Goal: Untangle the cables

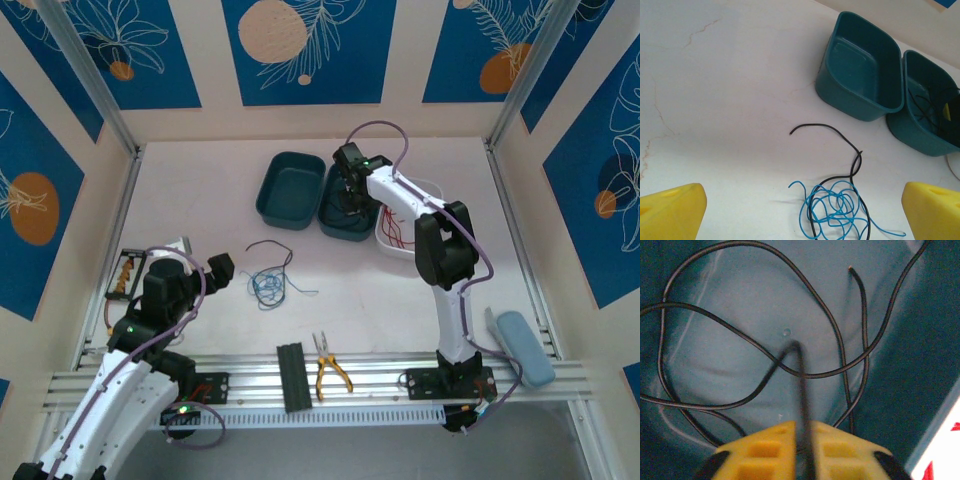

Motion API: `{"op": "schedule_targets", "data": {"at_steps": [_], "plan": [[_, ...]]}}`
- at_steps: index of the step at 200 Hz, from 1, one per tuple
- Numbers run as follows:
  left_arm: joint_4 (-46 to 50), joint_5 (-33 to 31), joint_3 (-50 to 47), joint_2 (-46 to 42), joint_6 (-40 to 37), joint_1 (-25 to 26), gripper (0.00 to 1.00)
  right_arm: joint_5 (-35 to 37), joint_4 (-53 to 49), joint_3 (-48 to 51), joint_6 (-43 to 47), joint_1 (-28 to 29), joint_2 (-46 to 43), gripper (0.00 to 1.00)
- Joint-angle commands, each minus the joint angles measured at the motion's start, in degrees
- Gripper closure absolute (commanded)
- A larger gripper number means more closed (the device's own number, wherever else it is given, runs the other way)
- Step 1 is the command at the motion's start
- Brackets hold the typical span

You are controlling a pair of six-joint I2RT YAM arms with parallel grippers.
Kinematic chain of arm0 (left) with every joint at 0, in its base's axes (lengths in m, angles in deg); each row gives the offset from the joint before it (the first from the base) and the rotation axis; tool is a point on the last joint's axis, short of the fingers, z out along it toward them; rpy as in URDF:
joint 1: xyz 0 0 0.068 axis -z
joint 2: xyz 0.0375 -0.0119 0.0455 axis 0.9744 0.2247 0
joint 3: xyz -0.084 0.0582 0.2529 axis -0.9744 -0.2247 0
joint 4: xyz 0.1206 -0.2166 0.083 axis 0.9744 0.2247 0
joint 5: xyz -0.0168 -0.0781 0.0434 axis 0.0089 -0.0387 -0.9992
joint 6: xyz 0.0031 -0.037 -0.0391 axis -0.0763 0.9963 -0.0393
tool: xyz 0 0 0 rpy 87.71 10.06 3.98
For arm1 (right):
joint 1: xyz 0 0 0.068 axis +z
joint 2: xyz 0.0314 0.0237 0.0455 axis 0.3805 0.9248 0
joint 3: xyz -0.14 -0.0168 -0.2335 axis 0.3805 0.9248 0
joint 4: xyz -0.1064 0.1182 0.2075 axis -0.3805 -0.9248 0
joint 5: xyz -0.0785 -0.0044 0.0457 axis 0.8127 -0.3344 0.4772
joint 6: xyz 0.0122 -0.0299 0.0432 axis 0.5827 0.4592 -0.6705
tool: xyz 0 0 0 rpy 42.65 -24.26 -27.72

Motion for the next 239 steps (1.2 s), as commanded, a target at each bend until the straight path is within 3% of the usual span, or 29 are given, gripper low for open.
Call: {"op": "schedule_targets", "data": {"at_steps": [1,65,102,151,192,239], "plan": [[-0.01,0.57,-0.74,-0.35,1.03,-0.77,0.00,1.92,-2.16,-2.34,1.01,0.34,-0.47,0.78],[-0.77,0.84,-1.09,0.04,1.21,-0.70,0.00,2.26,-2.98,-1.83,0.14,0.35,-6.07,0.56],[-0.62,1.00,-1.25,-0.01,1.33,-0.76,0.00,1.35,-3.19,-1.53,-1.34,0.35,-8.96,0.55],[-0.48,1.01,-1.24,0.67,1.67,-0.75,0.00,-6.78,-1.34,1.49,-5.90,0.80,-15.43,0.45],[-0.62,2.38,-1.28,4.14,2.37,-0.76,0.00,-12.28,3.77,8.26,-9.43,5.98,-22.34,0.28],[-2.01,4.77,-1.29,9.12,3.15,-0.82,0.00,-11.44,-0.83,9.36,-19.37,14.47,-20.07,0.28]]}}
